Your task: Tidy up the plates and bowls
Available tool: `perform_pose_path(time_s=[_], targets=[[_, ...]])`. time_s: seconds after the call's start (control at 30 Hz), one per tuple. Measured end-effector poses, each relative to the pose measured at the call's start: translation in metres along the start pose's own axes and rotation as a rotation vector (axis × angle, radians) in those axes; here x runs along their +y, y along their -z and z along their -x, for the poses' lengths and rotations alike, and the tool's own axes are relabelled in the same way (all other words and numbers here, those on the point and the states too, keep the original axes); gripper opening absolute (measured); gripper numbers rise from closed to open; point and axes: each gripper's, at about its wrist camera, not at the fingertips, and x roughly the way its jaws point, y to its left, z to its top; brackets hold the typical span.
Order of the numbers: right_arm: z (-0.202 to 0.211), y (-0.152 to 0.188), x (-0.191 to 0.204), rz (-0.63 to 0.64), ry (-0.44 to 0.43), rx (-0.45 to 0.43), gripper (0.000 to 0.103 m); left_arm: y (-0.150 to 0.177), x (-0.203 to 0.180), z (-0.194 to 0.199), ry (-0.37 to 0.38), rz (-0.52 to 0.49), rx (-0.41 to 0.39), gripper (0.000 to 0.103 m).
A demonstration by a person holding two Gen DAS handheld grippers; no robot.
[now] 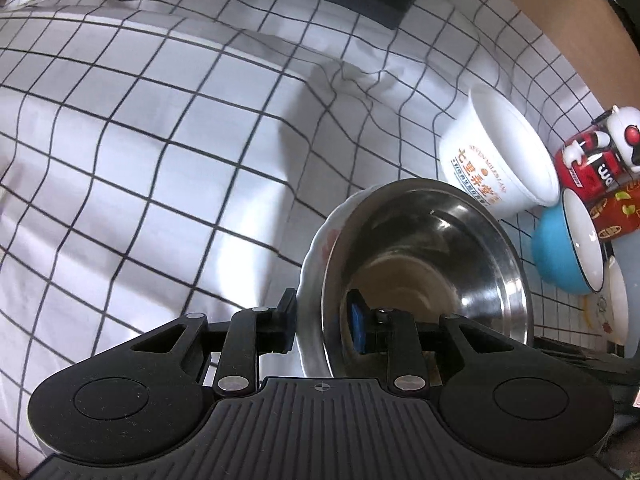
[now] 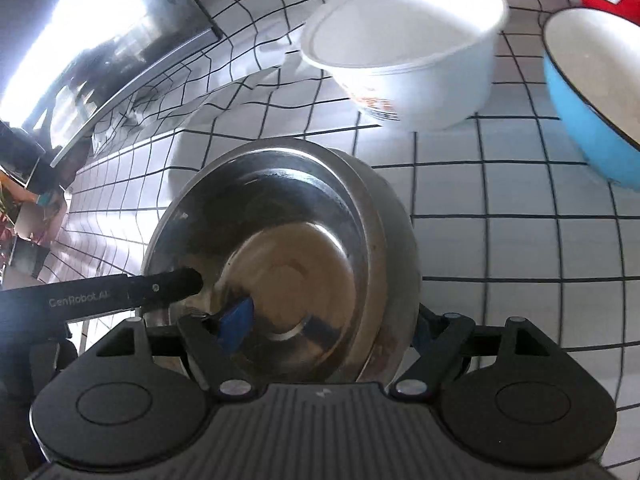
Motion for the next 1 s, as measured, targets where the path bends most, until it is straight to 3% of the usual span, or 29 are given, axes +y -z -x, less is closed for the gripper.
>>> perform_pose_path(time_s=[0.17,0.23,0.37,0.5,0.57,0.67,0.83,1.0], targets=[[0.004,0.005,0.000,-0.022,0.010,-0.035,0.081,0.002,0.004,0.006,0.019,-0.021,-0.011,0.027],[0.017,0.008,0.002,-0.015,0.055,-0.101,0.081,-0.001,0.004,0.022,0.004,-0.053,-0.076,0.029],[0.072,0.026,0.009,0.098,0.211,-0.310,0.086,-0.013,-0.009,0.062,0.014,-0.111,-0.242,0.027],[0.127,0.039,-0.012,0.180,0.444,-0.443,0.086,-0.025,-0.048,0.083,0.182,-0.159,-0.295,0.027],[0.153,0.043,-0.037,0.164,0.544,-0.471,0.087,-0.025,-0.074,0.081,0.267,-0.190,-0.260,0.027],[0.190,0.042,-0.095,0.096,0.609,-0.446,0.088,-0.017,-0.120,0.066,0.366,-0.248,-0.172,0.027],[0.214,0.027,-0.179,-0.034,0.571,-0.371,0.088,0.001,-0.189,0.014,0.408,-0.256,0.002,0.027],[0.213,0.016,-0.220,0.016,0.559,-0.337,0.088,0.018,-0.260,-0.039,0.462,-0.227,0.150,0.027]])
